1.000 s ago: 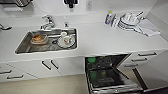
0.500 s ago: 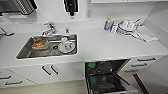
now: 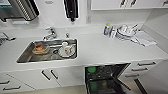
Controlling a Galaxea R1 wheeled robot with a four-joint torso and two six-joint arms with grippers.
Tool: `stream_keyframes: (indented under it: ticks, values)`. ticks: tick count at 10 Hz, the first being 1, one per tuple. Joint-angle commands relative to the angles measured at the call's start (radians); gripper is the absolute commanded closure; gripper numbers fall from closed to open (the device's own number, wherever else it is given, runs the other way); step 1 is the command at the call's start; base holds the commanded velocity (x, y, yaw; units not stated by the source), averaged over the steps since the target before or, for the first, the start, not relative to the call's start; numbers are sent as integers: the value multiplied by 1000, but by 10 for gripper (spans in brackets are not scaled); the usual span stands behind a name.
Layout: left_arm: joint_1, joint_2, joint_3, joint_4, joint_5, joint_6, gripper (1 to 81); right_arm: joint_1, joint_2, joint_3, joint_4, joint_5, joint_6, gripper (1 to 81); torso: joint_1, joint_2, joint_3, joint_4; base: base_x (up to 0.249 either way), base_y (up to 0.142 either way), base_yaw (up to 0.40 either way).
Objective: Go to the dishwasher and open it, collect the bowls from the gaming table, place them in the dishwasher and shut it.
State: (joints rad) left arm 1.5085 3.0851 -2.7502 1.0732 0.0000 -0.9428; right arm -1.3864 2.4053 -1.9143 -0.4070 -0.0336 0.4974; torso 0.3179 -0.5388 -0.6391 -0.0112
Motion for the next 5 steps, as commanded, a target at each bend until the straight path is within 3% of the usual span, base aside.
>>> stream_keyframes:
  ticks: [1, 3, 5]
  values:
    - [16, -3, 4, 4, 52, 4, 10, -12, 3, -31, -12, -31, -5, 10, 62, -96, 0, 0, 0, 0, 0]
    - [16, -5, 4, 4, 52, 4, 10, -7, 28, -57, -12, -31, -5, 10, 106, -166, -95, 0, 0, 0, 0]
    - [17, -9, 4, 2, 52, 4, 10, 12, 65, -92, -12, -32, -5, 10, 139, -221, -132, 0, 0, 0, 0]
